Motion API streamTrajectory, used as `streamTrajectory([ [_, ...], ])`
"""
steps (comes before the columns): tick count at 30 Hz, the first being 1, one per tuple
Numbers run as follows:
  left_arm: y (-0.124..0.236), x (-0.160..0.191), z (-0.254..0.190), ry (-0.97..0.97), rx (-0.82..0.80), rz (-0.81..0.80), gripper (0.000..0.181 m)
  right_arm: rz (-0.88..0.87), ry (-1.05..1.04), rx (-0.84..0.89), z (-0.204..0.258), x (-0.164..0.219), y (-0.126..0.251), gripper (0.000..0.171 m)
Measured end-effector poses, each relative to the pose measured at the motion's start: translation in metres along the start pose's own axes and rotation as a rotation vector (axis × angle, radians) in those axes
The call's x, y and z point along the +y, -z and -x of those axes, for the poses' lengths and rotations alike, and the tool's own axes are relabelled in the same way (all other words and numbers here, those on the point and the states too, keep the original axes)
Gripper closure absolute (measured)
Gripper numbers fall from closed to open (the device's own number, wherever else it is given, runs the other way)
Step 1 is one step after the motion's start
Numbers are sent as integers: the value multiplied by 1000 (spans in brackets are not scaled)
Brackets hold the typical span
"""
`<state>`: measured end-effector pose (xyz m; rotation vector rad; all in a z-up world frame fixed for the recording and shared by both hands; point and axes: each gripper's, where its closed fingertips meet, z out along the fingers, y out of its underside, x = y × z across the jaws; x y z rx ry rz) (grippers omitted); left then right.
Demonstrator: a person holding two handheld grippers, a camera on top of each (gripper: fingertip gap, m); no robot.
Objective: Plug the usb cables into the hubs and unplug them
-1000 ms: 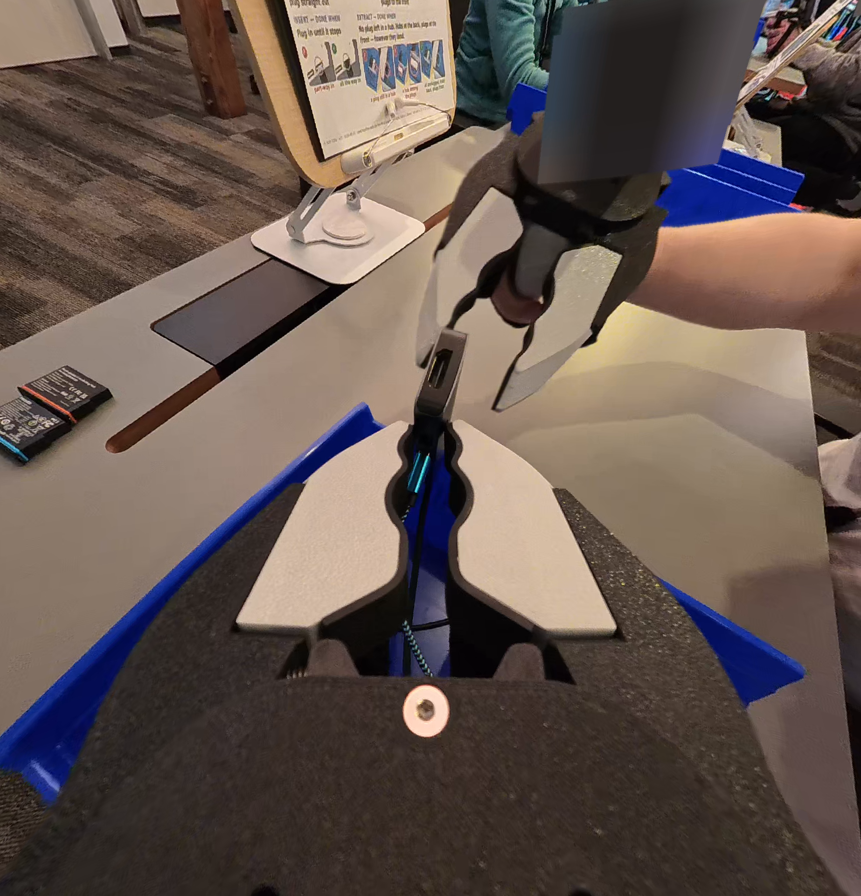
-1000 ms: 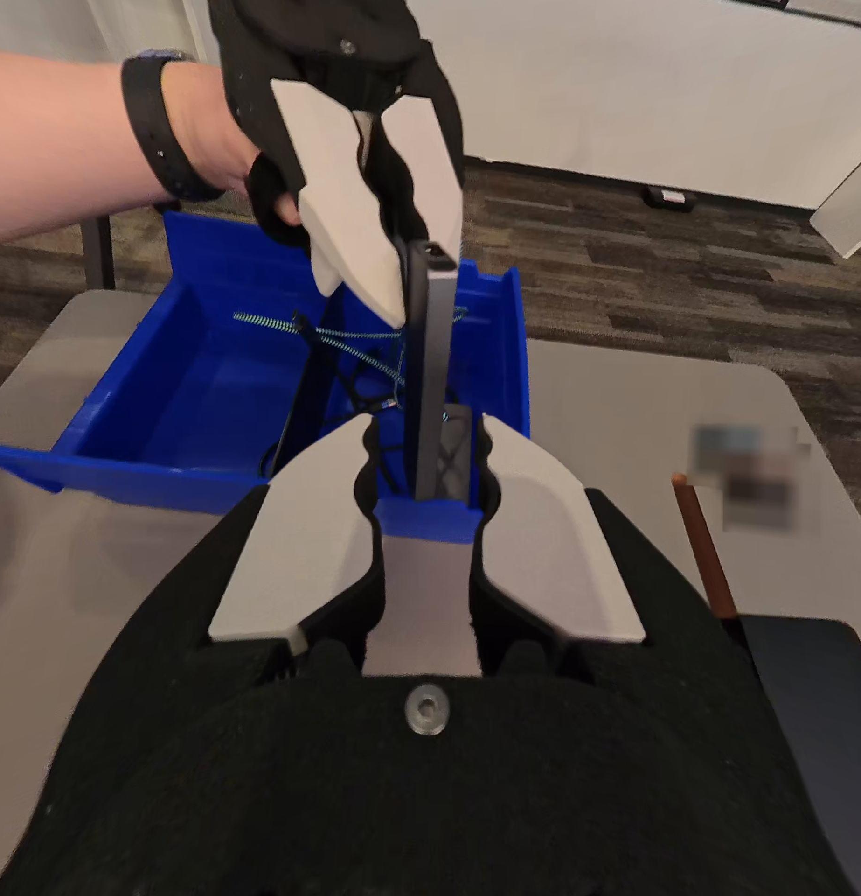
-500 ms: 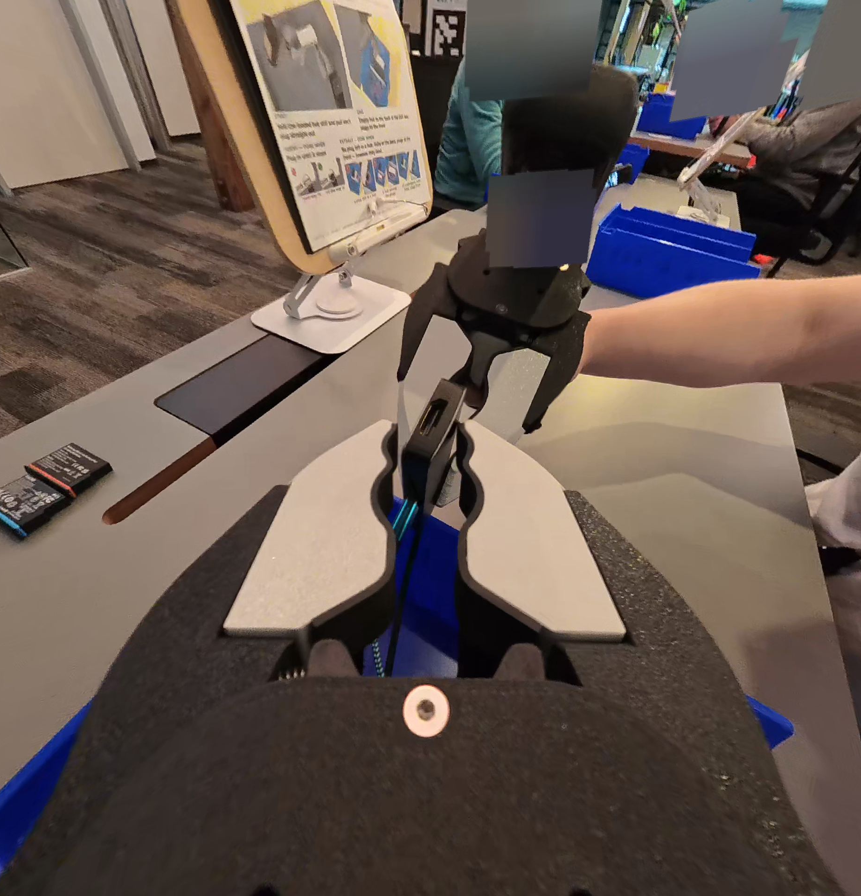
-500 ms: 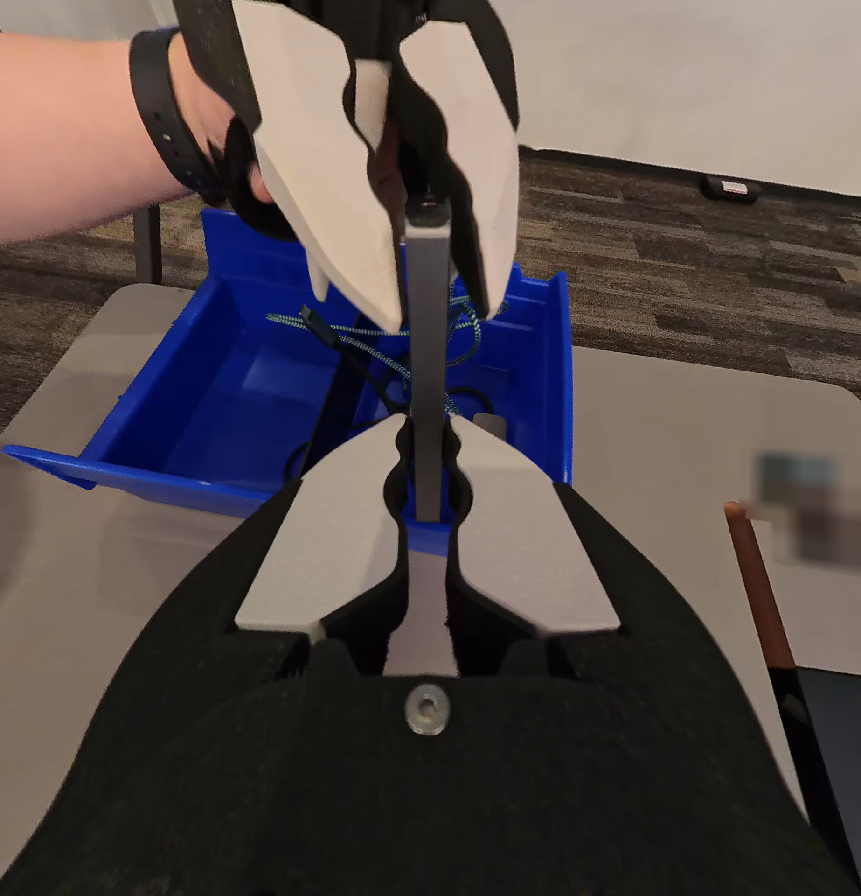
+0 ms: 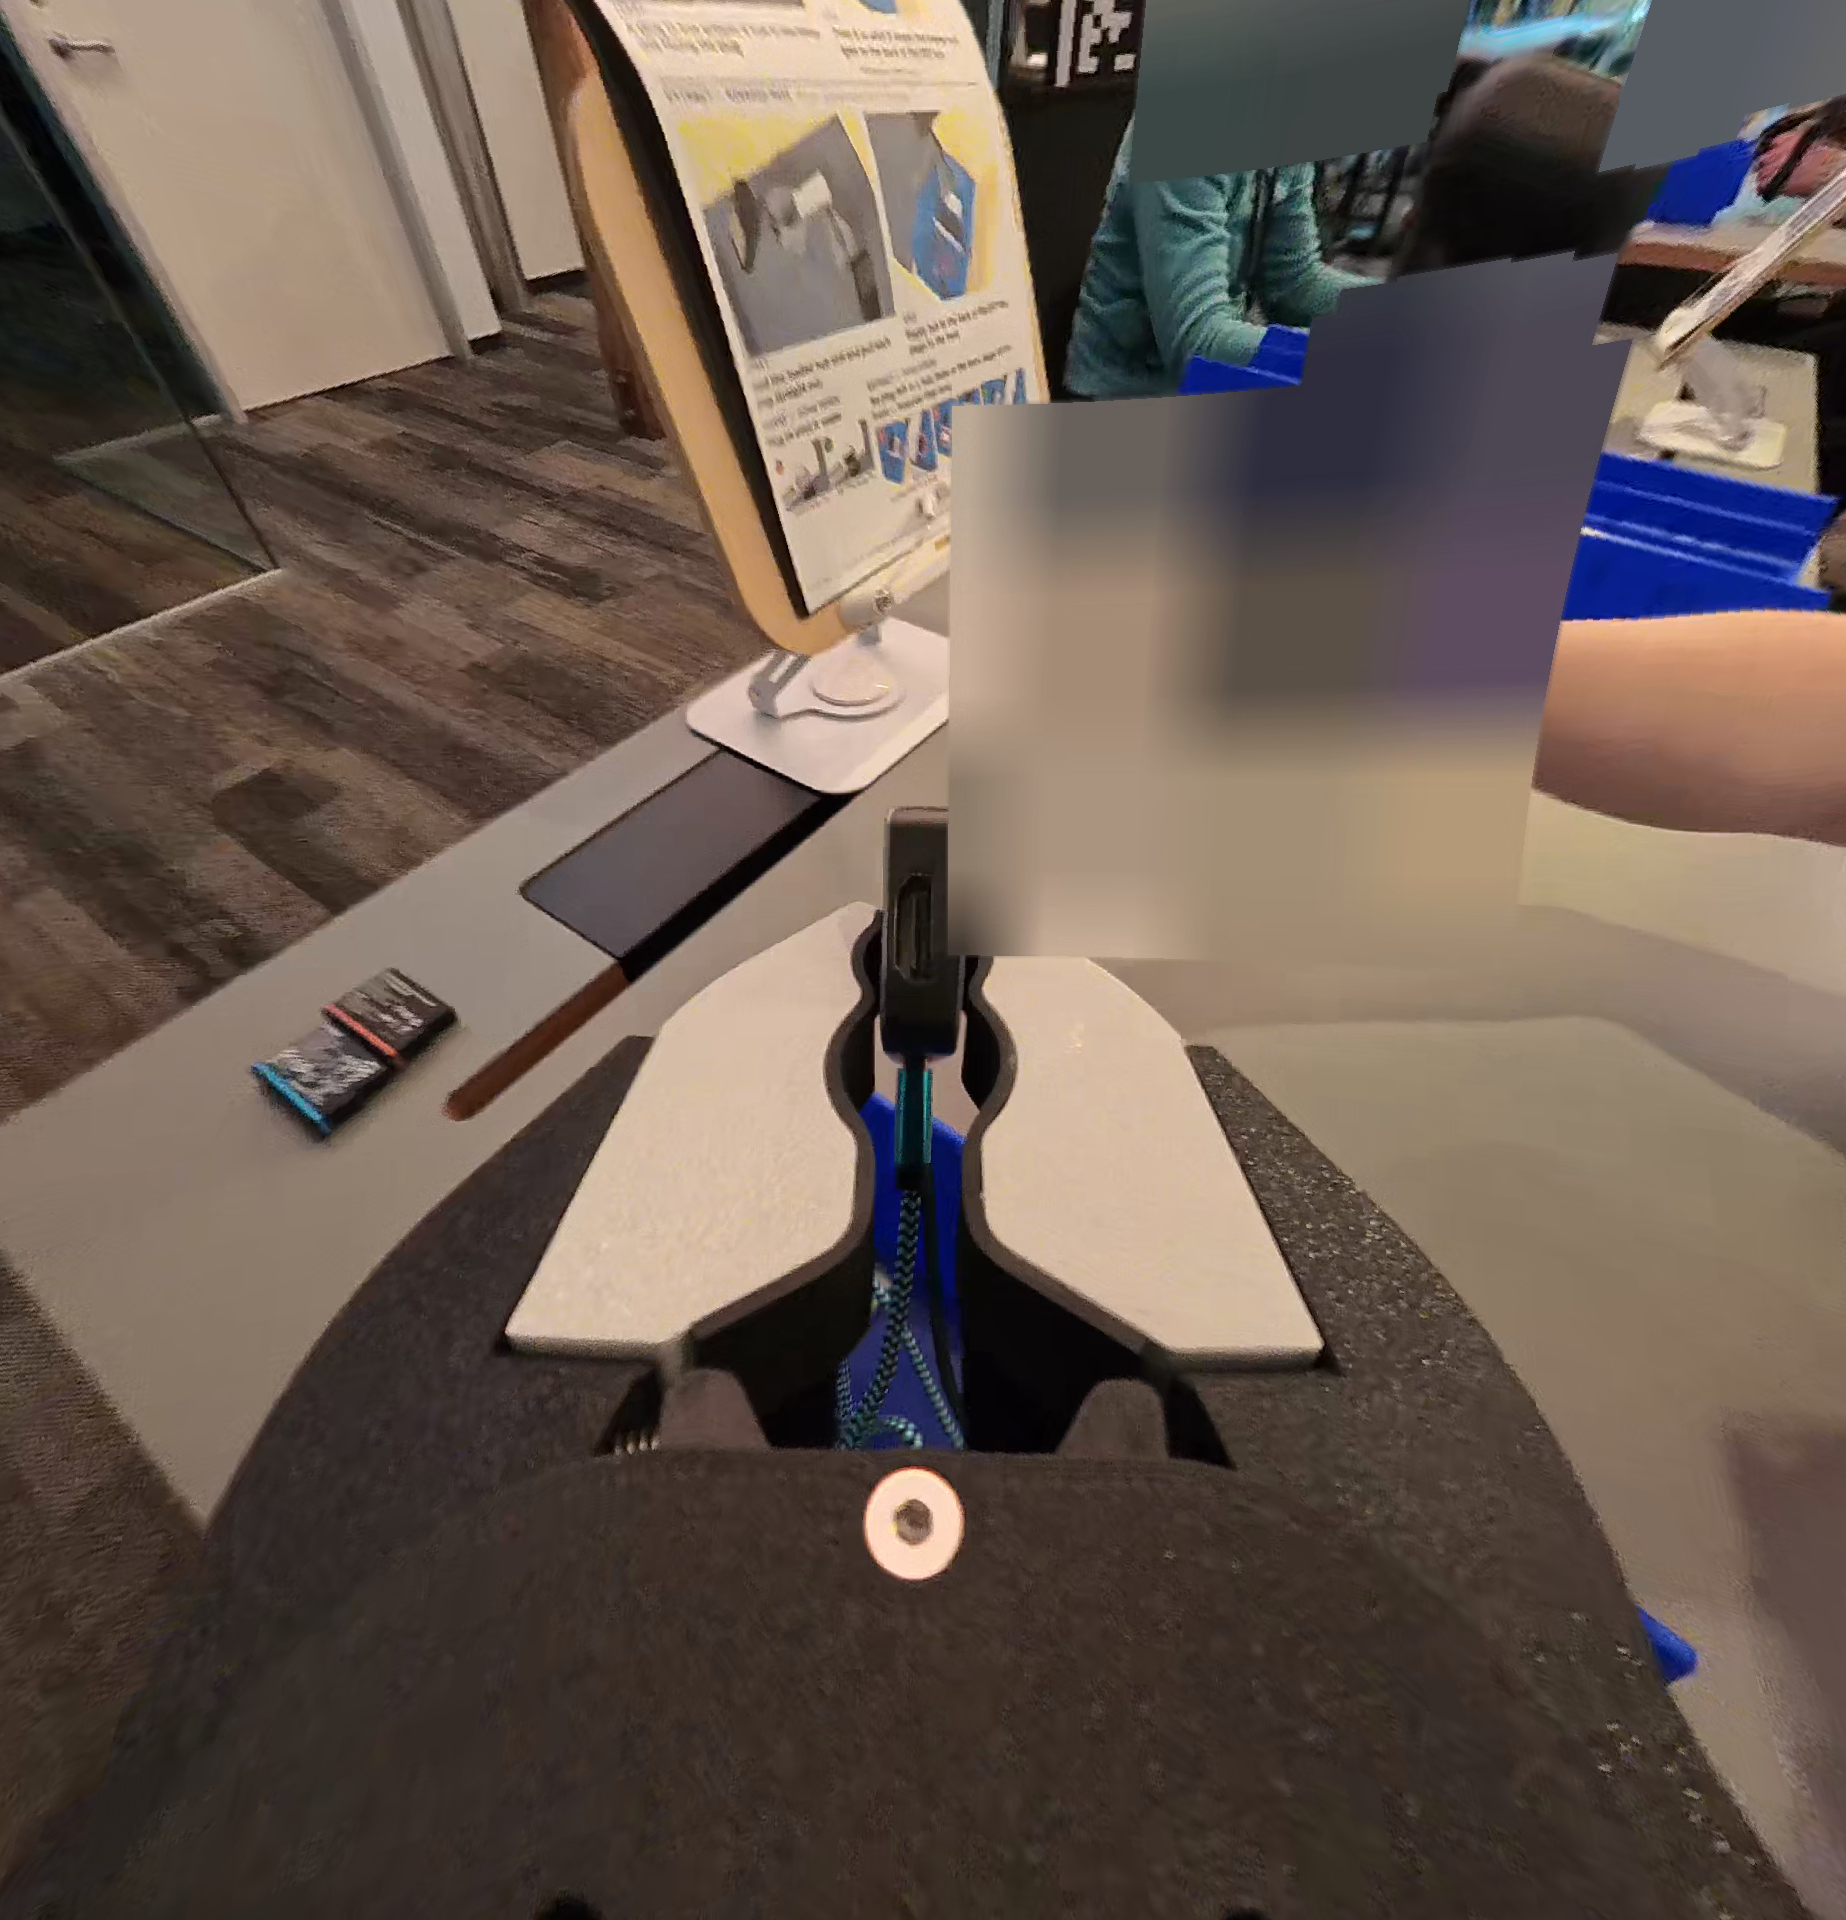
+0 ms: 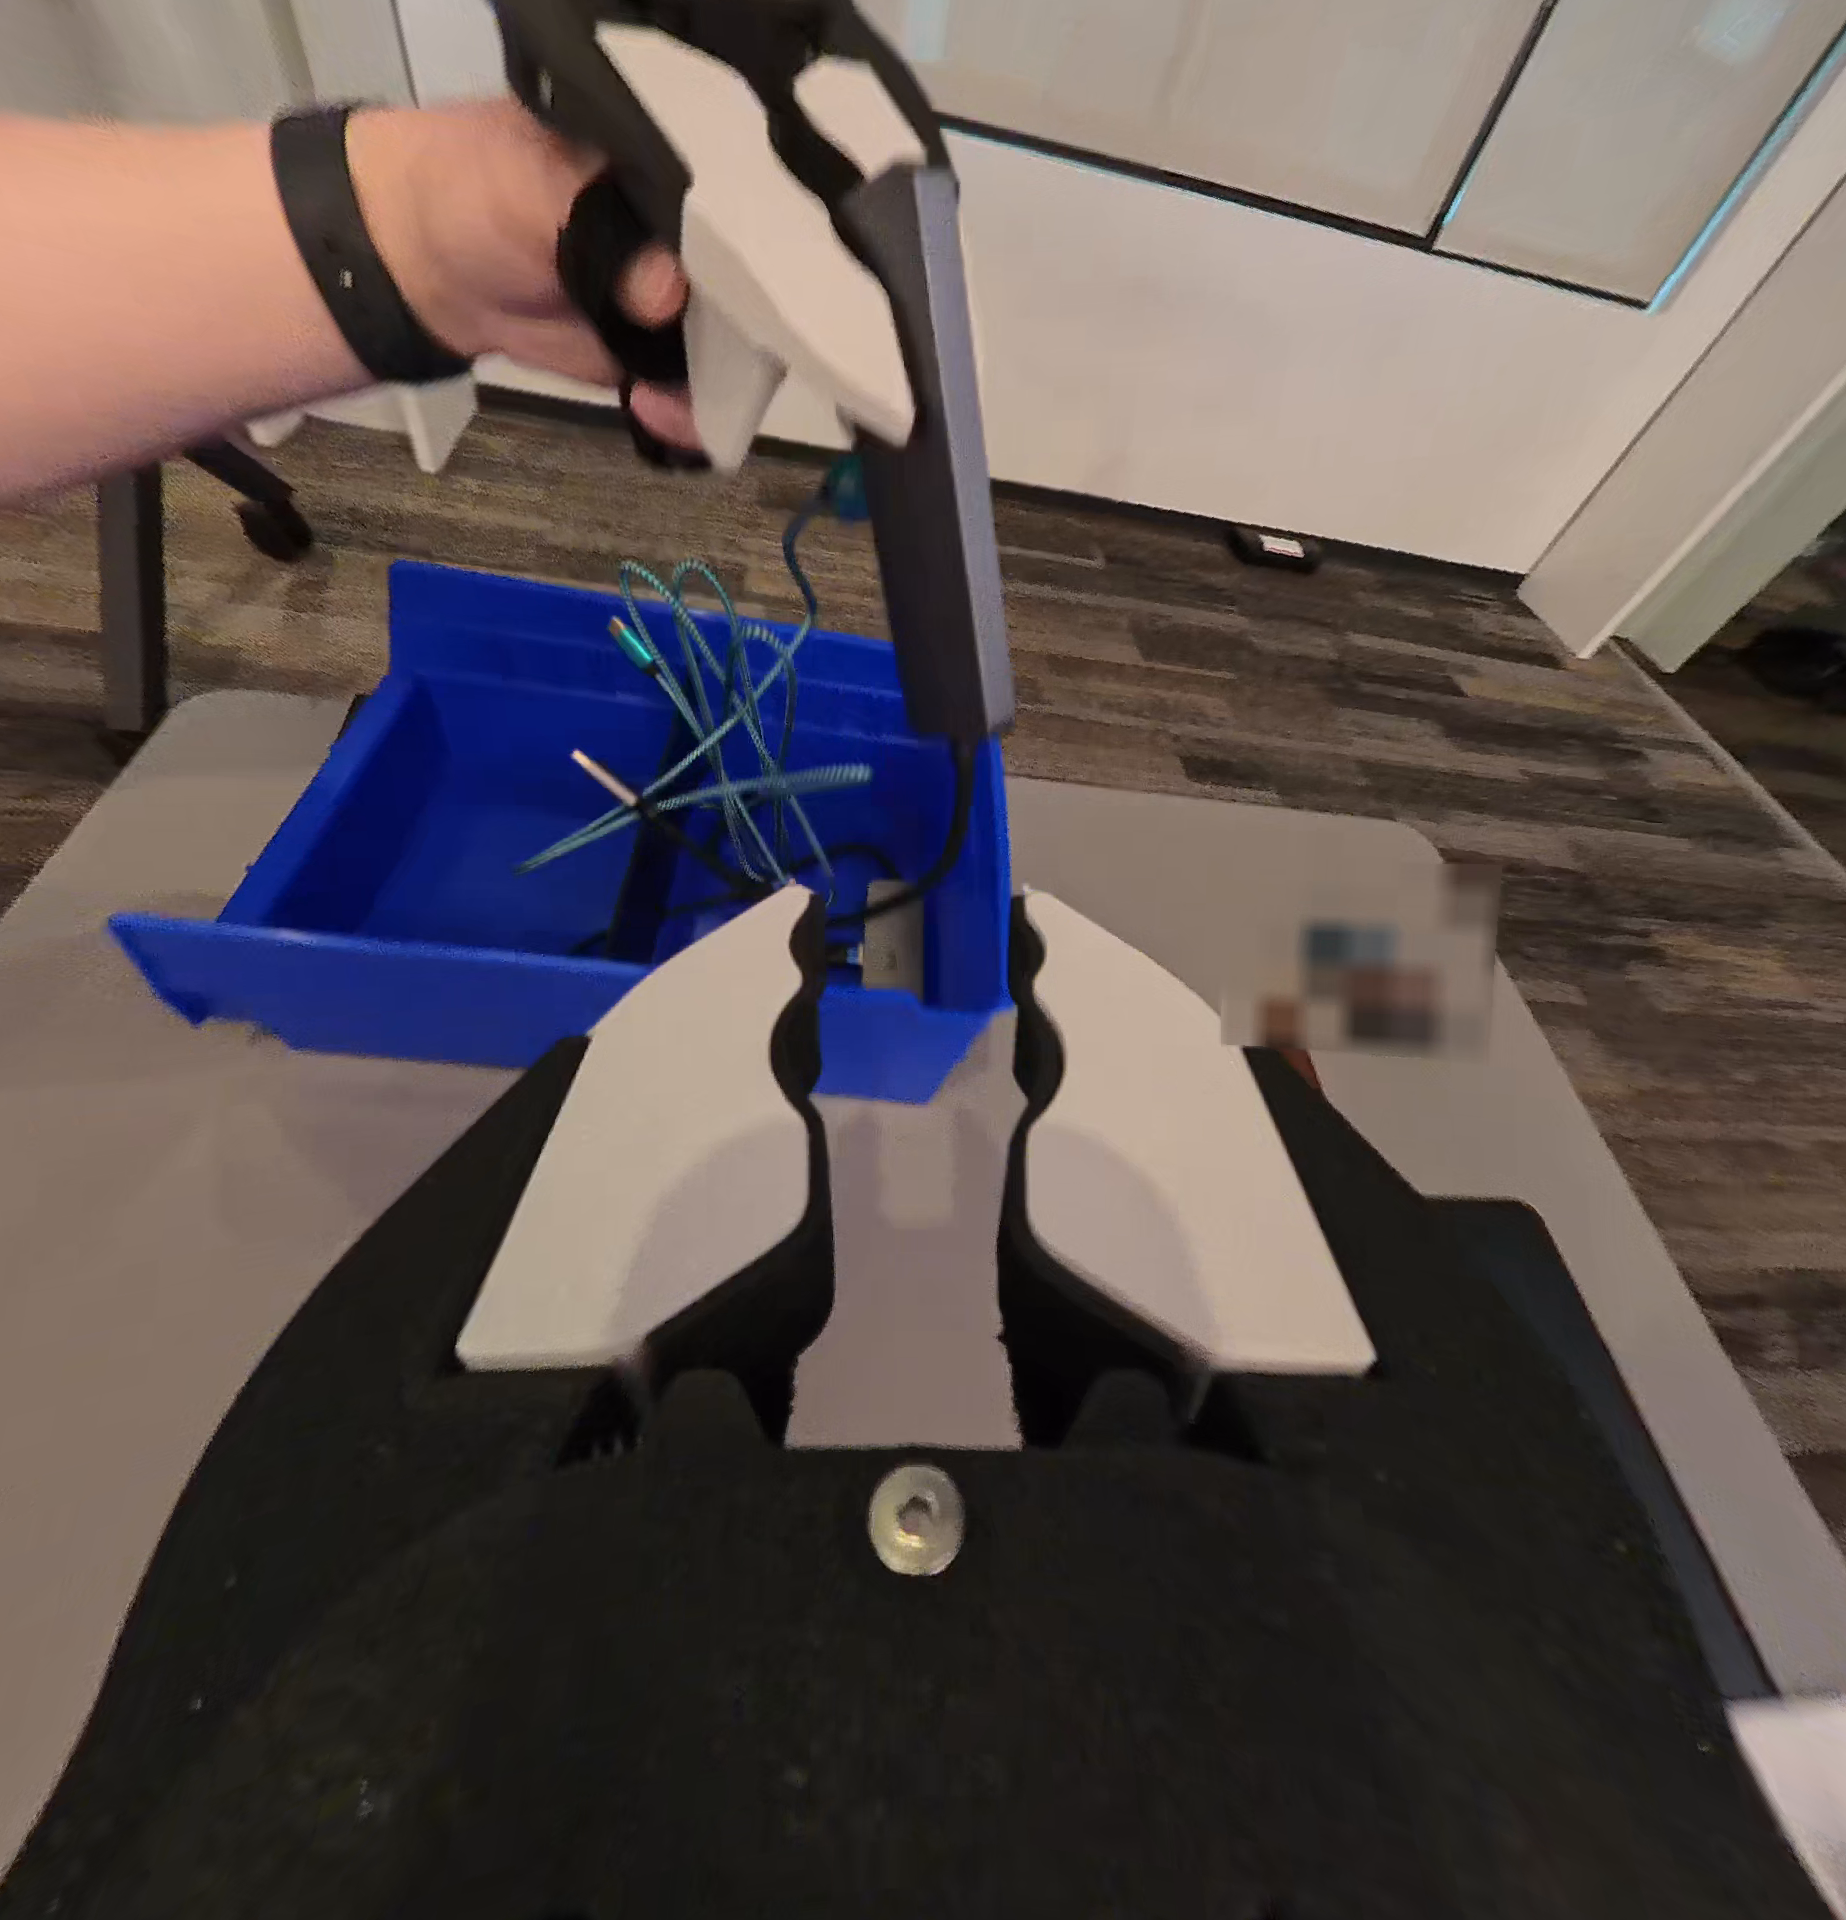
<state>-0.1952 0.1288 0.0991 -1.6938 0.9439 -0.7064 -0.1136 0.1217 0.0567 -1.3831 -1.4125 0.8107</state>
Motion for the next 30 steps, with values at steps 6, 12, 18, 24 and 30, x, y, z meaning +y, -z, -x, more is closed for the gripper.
streamTrajectory([
  [6, 11, -53, -6, -95, -70, 4, 170, 38, 23, 99, 8, 25, 94, 140],
  [12, 29, -99, -15, -113, -143, -84, 170, 89, -1, 174, 19, 56, 164, 141],
  [18, 44, -122, -19, -79, -214, -149, 170, 125, -30, 199, 30, 78, 199, 140],
  [24, 44, -93, -19, -39, -237, -79, 170, 112, -47, 185, 40, 85, 206, 140],
  [30, 60, -96, -9, 8, -281, -139, 170, 146, -29, 179, 47, 89, 207, 141],
])
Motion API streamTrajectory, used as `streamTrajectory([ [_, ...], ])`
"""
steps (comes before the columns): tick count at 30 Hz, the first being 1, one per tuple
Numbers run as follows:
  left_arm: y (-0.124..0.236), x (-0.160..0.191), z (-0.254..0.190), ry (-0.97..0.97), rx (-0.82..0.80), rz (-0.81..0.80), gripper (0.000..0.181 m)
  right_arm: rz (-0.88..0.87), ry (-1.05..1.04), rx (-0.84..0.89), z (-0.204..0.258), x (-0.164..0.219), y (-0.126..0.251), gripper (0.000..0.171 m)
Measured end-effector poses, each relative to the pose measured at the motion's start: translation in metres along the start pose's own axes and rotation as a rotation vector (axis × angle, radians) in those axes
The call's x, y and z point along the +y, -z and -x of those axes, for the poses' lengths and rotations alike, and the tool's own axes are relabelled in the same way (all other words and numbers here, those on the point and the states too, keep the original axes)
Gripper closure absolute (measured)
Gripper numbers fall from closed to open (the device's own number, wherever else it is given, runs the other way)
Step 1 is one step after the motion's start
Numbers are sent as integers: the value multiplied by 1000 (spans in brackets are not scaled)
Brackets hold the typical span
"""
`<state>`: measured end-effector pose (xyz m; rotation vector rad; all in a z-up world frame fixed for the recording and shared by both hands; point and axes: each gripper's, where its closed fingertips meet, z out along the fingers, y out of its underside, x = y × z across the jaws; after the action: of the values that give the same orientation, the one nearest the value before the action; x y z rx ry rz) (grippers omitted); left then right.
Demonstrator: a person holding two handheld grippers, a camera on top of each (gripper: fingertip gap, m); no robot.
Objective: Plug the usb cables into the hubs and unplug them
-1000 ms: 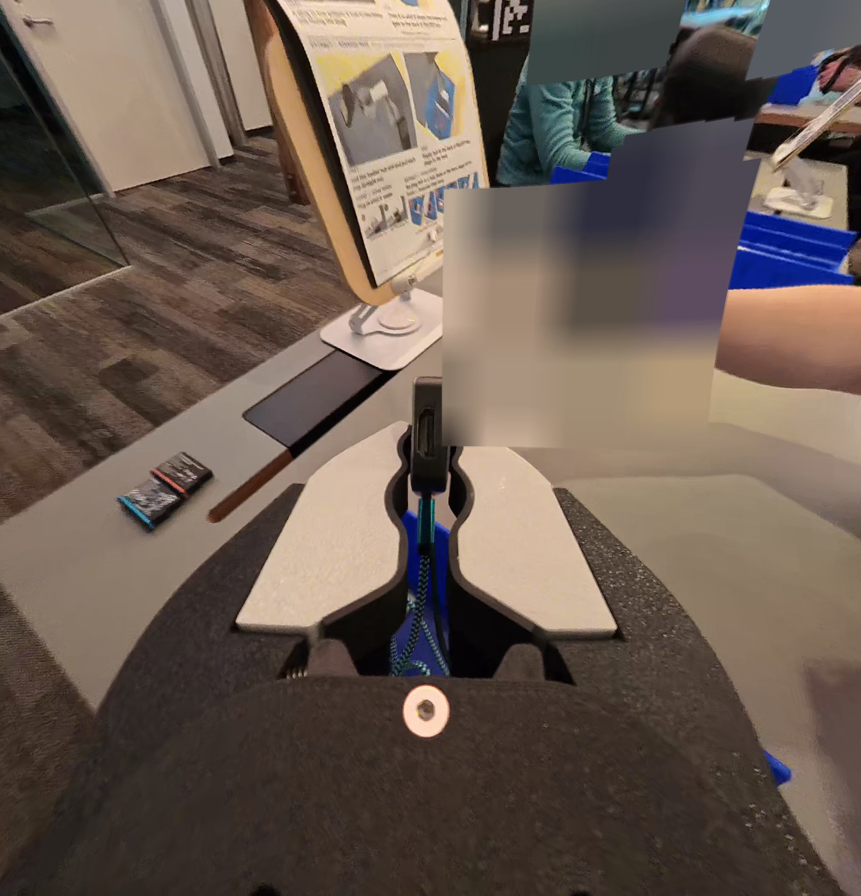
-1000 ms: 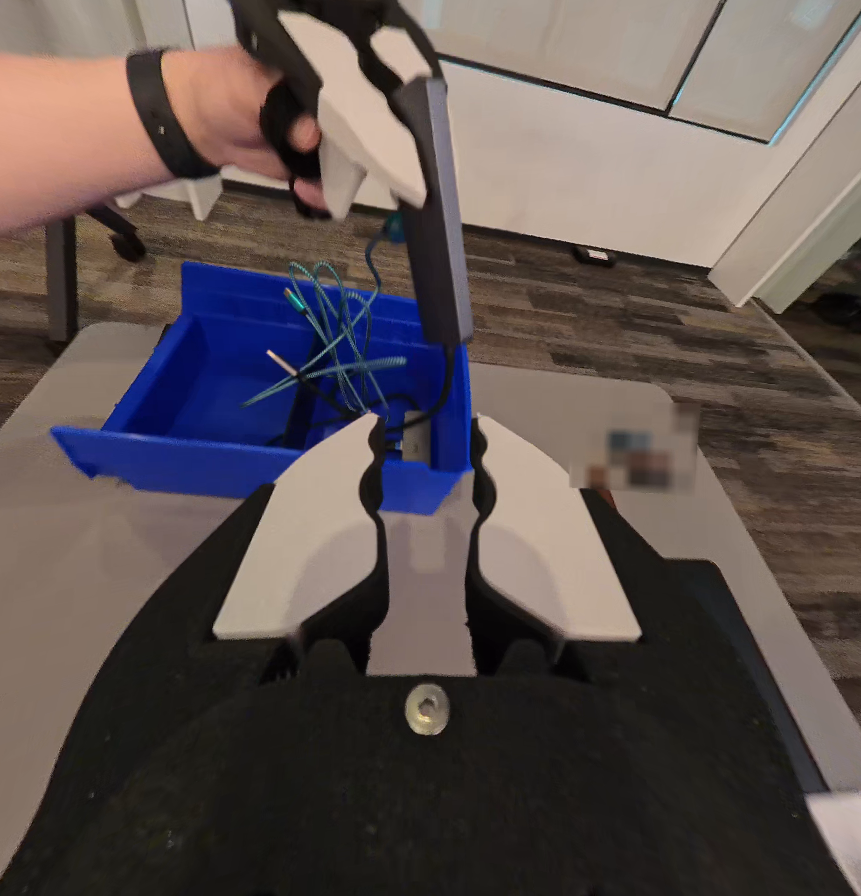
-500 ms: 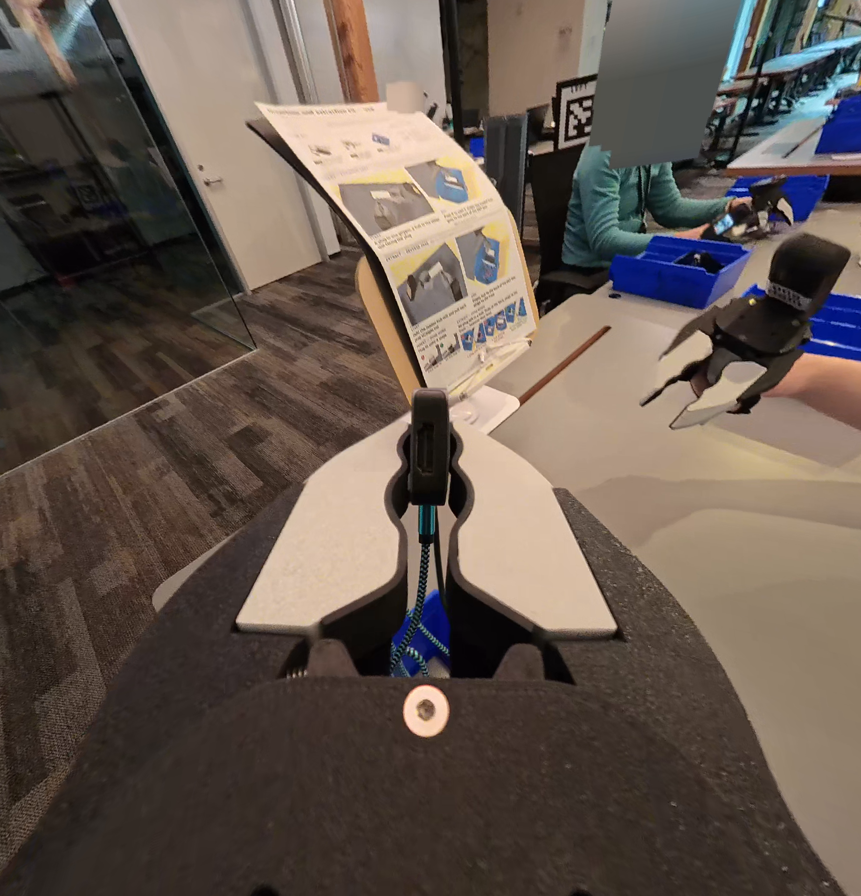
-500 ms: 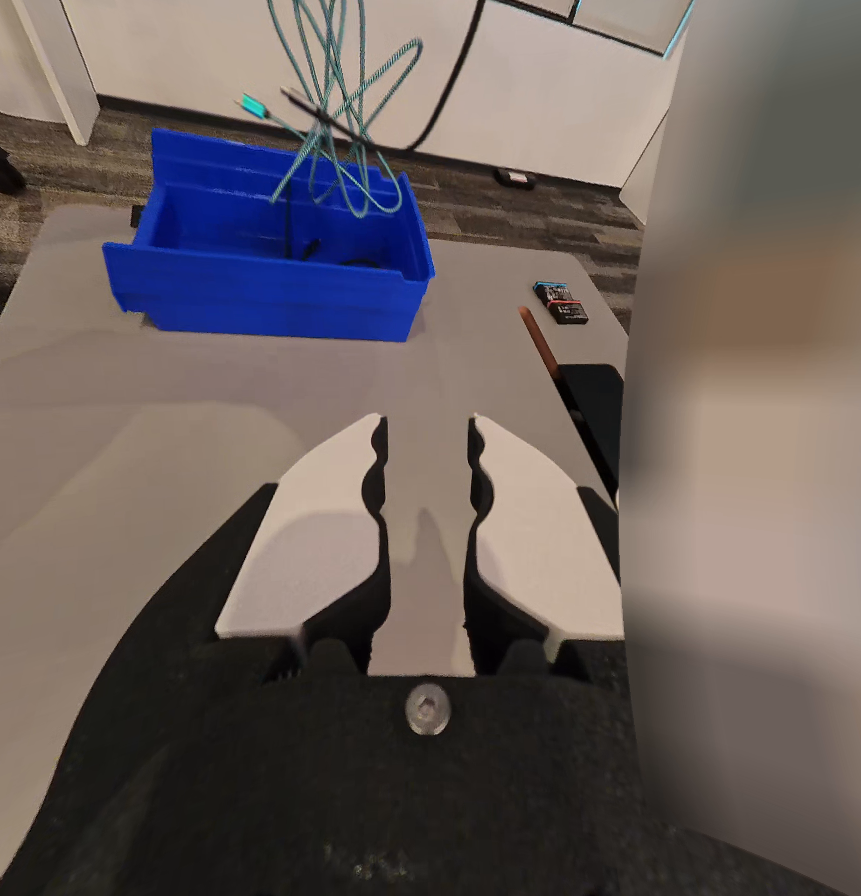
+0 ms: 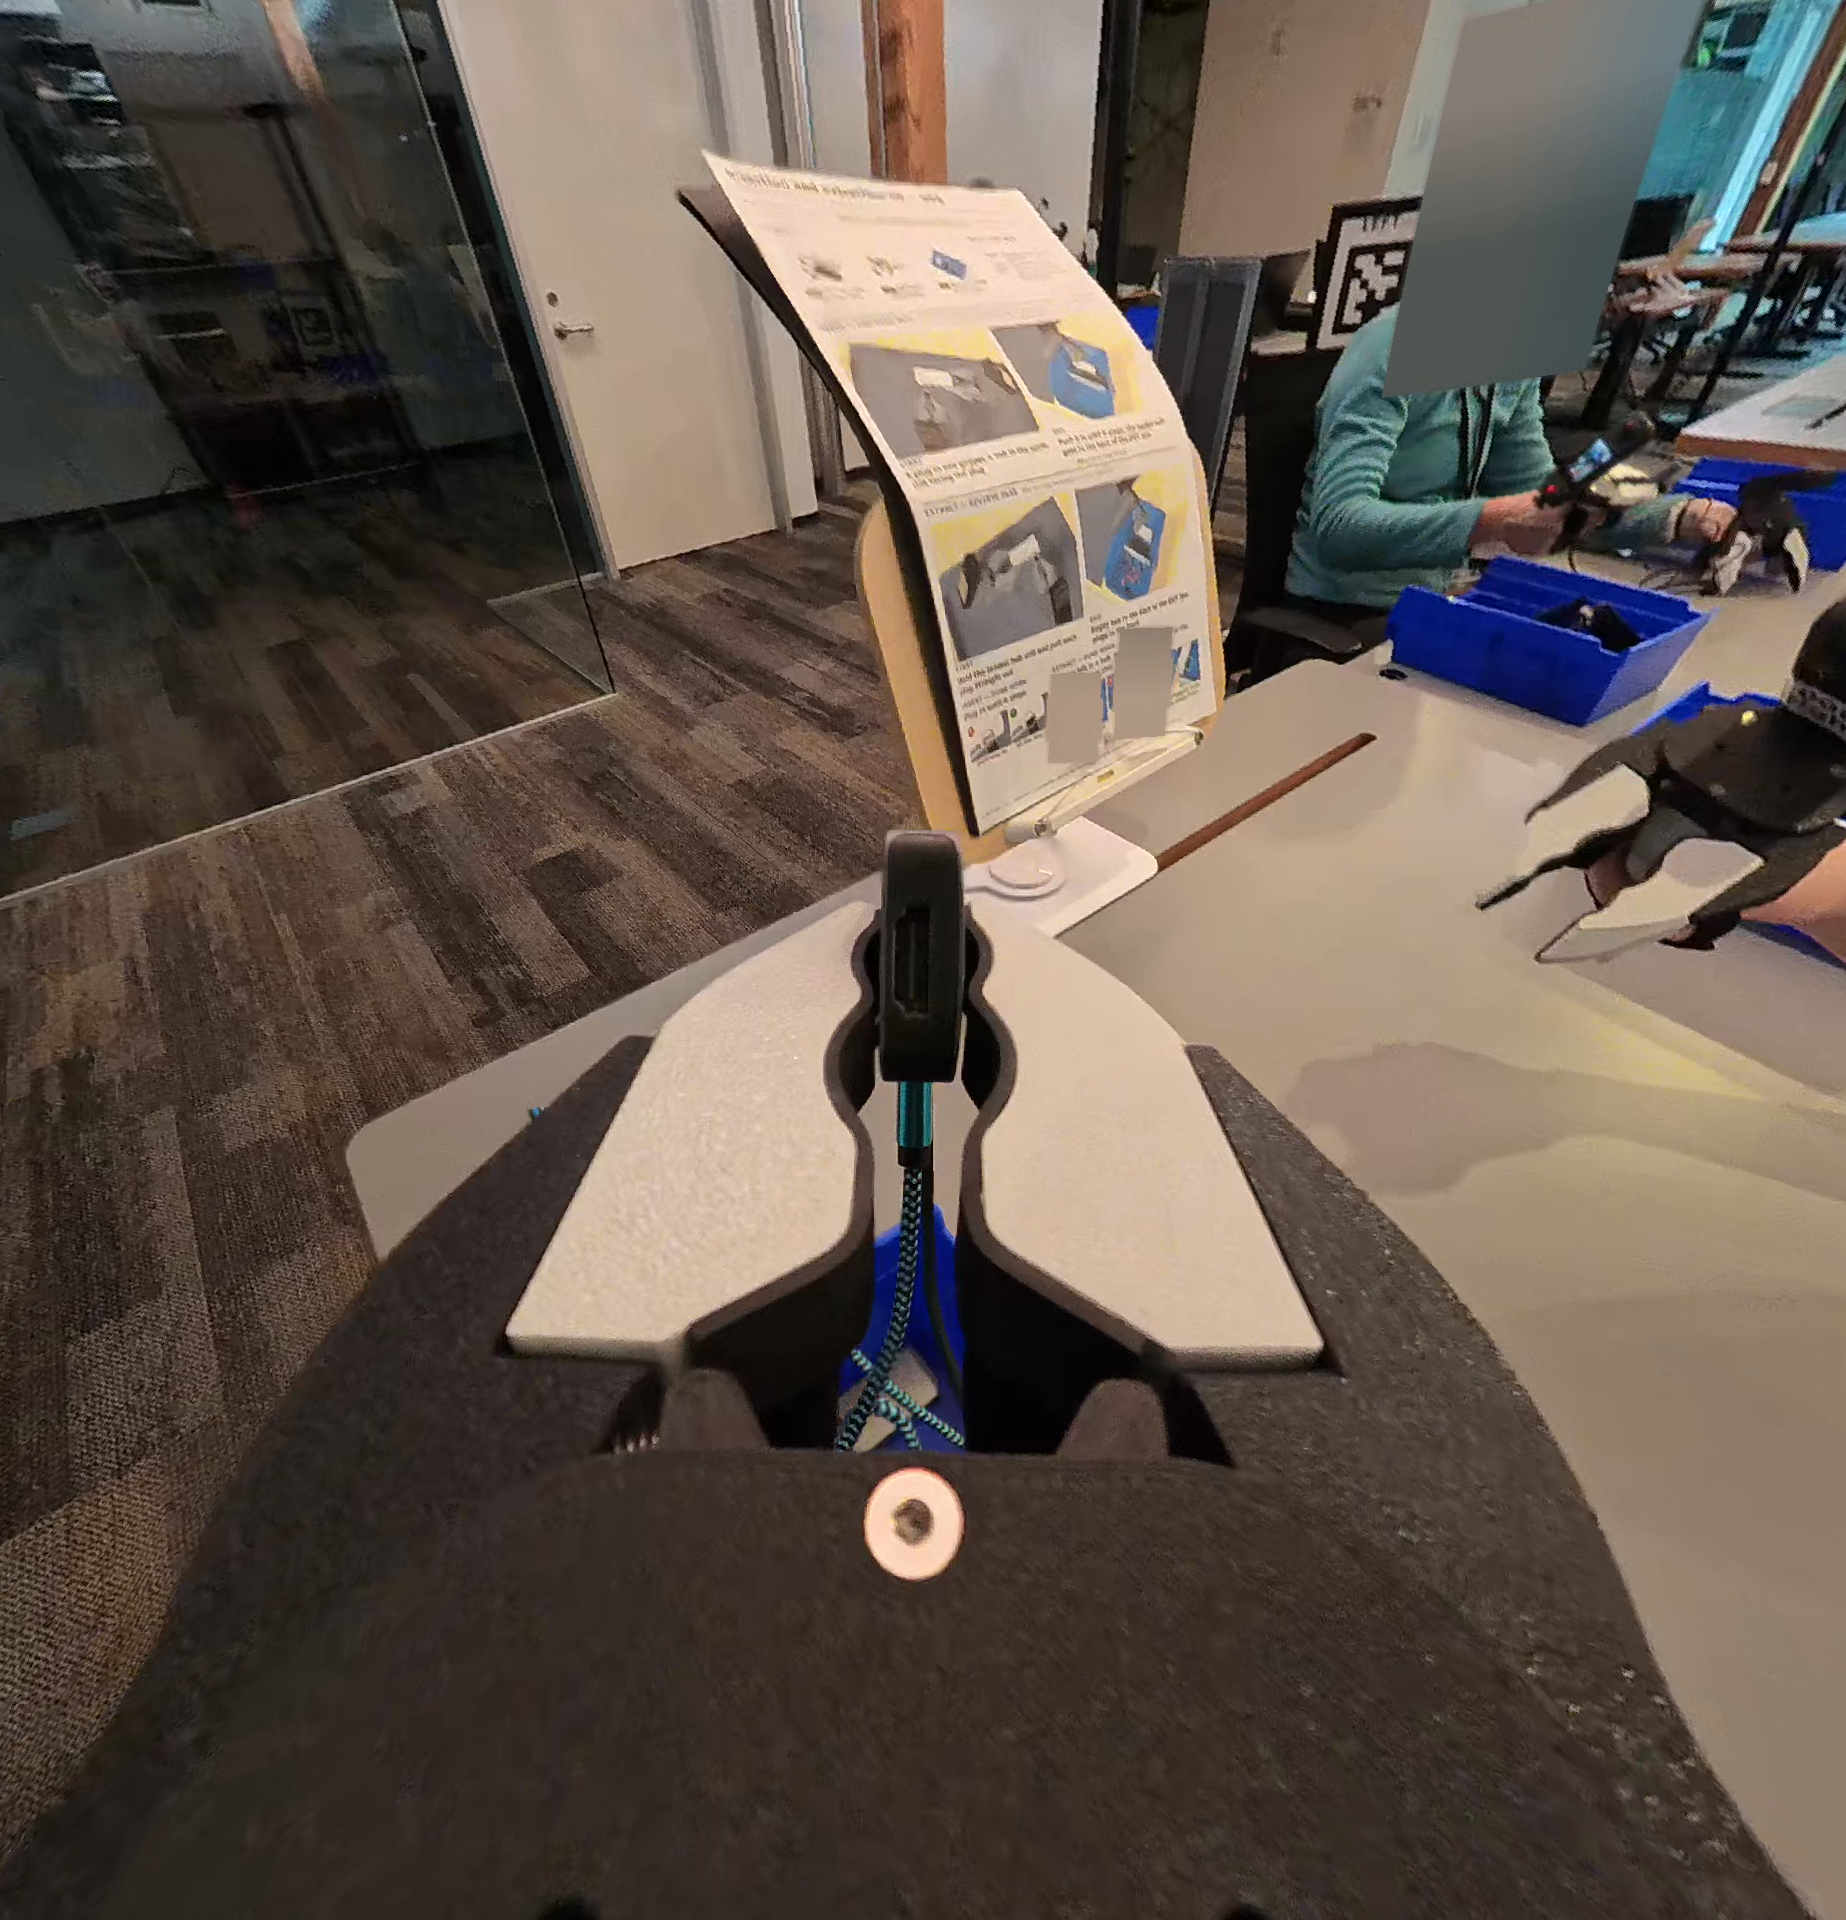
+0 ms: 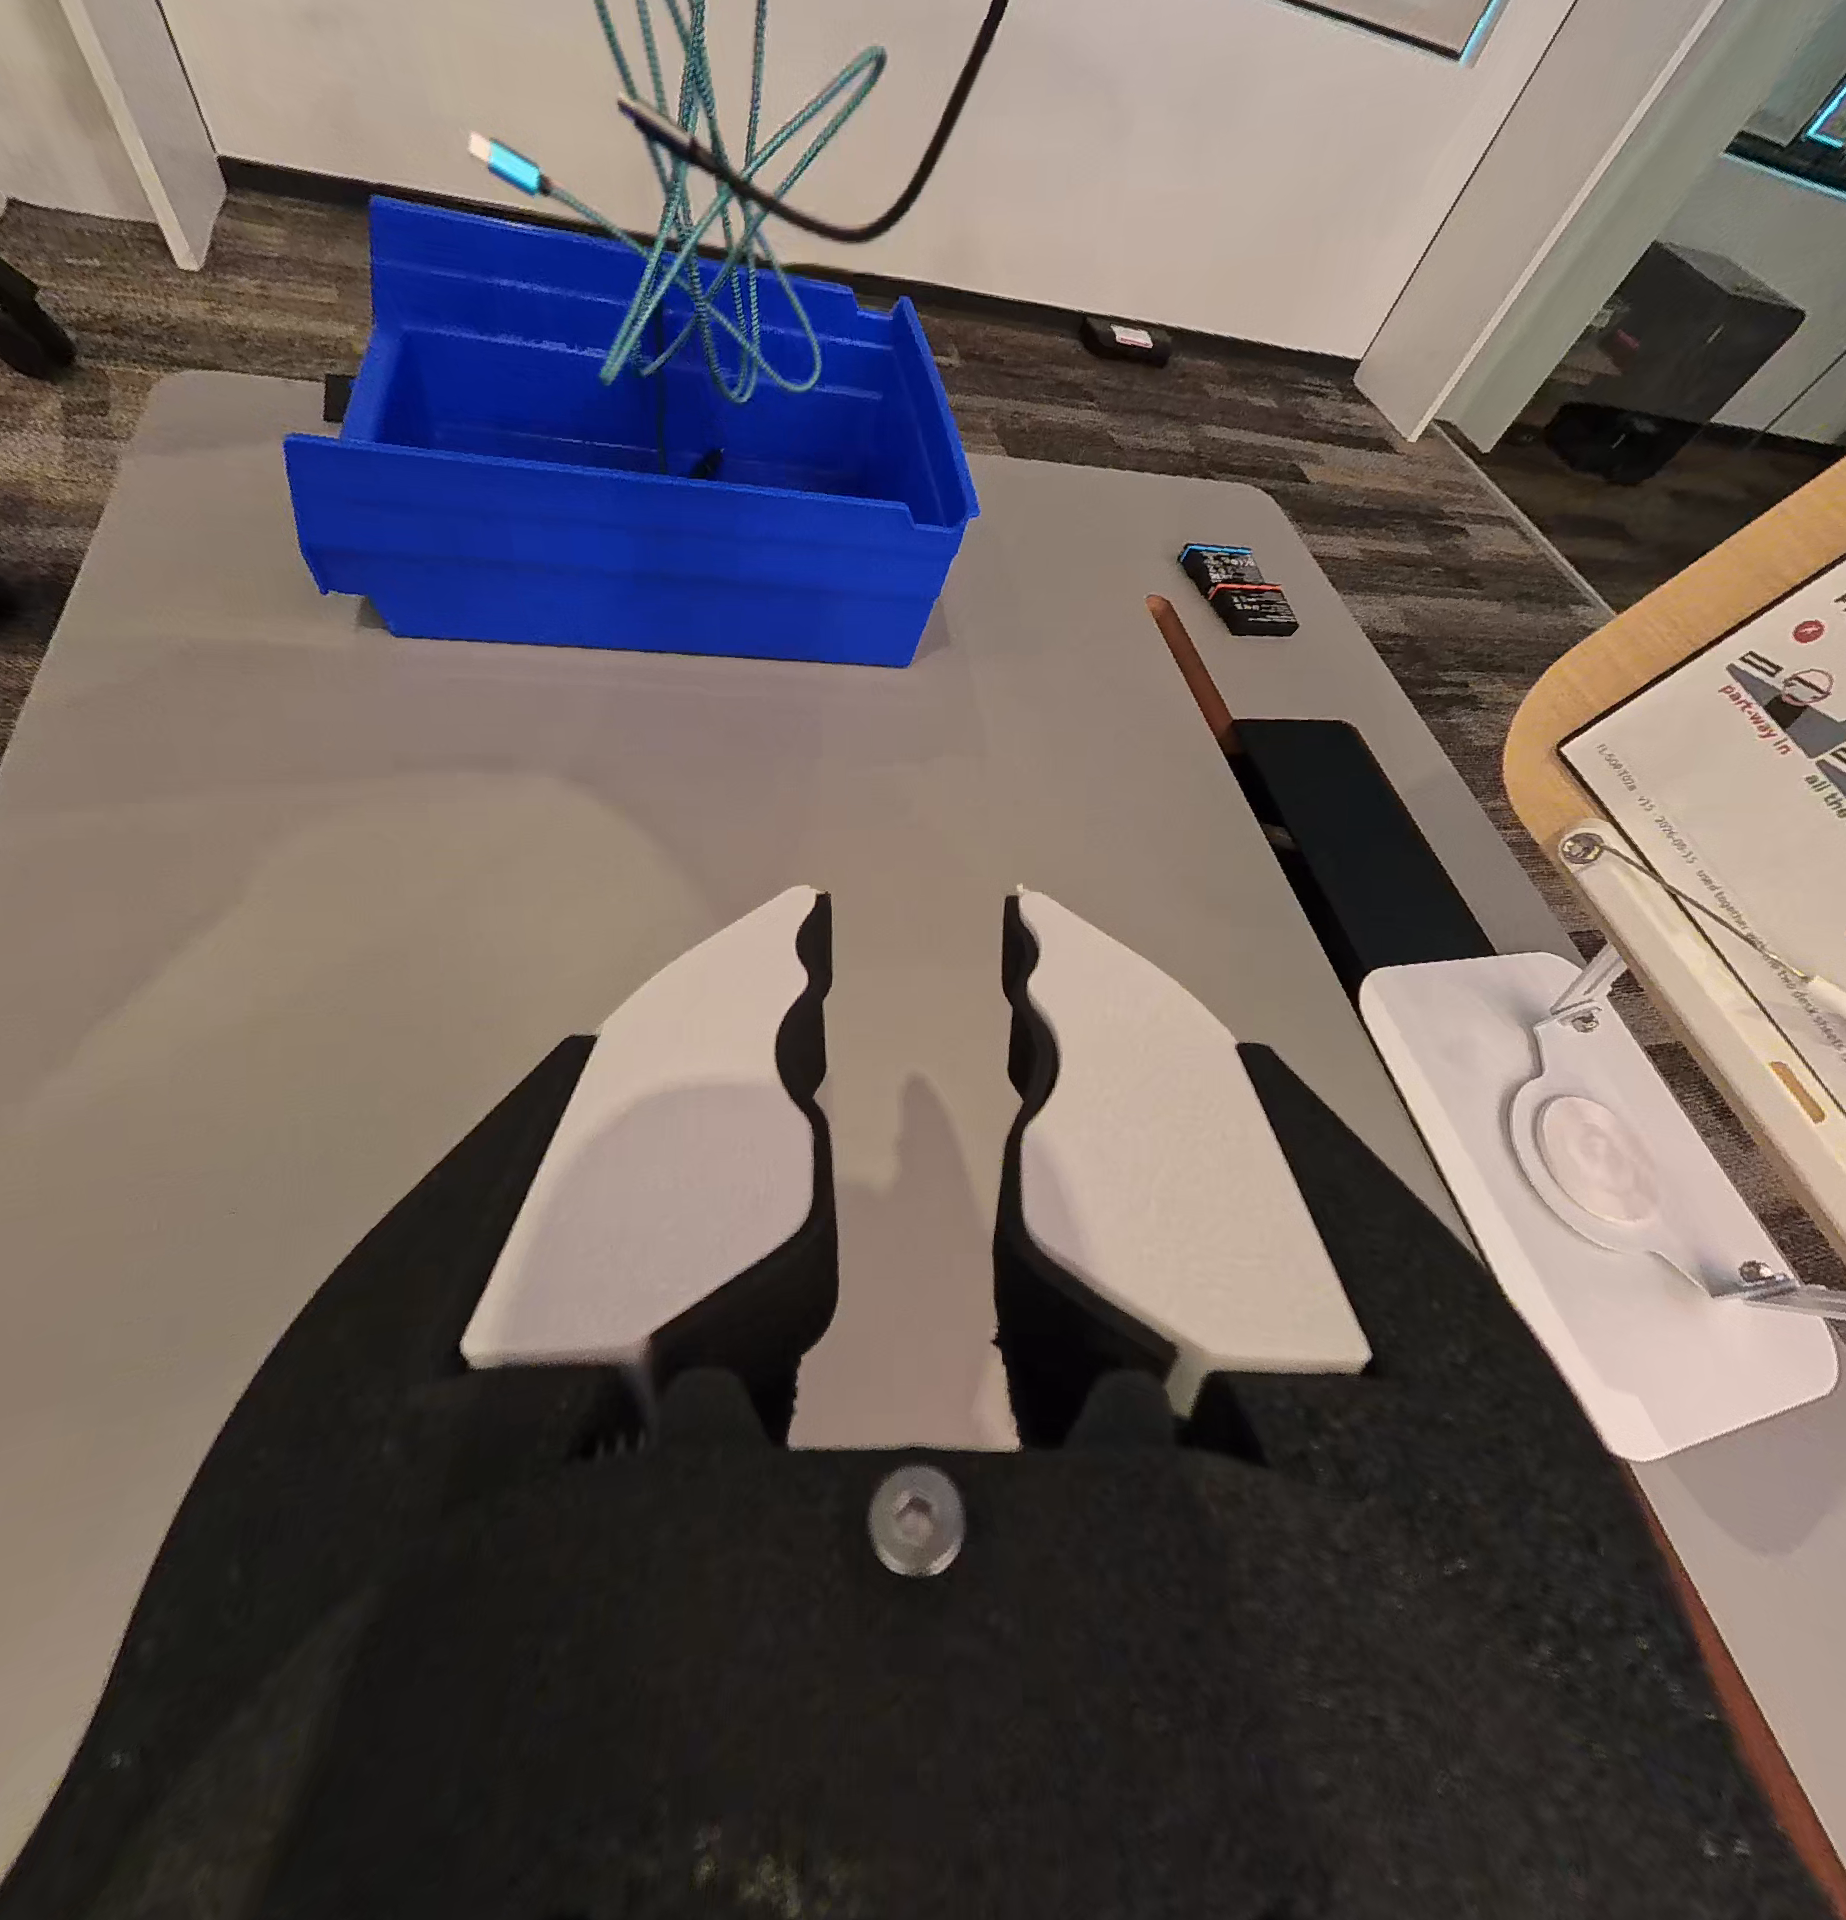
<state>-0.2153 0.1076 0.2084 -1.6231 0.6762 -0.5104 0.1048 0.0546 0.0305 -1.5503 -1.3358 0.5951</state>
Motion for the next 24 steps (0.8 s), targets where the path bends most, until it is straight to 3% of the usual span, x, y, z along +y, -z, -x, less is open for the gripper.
streamTrajectory([
  [6, 4, -62, -19, -40, -4, -105, 170, -14, -2, 7, 3, -3, 8, 141],
  [14, -33, -127, -103, -58, 65, -166, 170, -45, -25, 24, 8, -5, 33, 142],
  [18, -66, -129, -156, 86, 149, -237, 170, -106, -47, 23, 19, -10, 60, 143],
  [24, -122, -94, -235, 352, 377, -336, 170, -249, -115, 33, 36, -26, 119, 145],
])
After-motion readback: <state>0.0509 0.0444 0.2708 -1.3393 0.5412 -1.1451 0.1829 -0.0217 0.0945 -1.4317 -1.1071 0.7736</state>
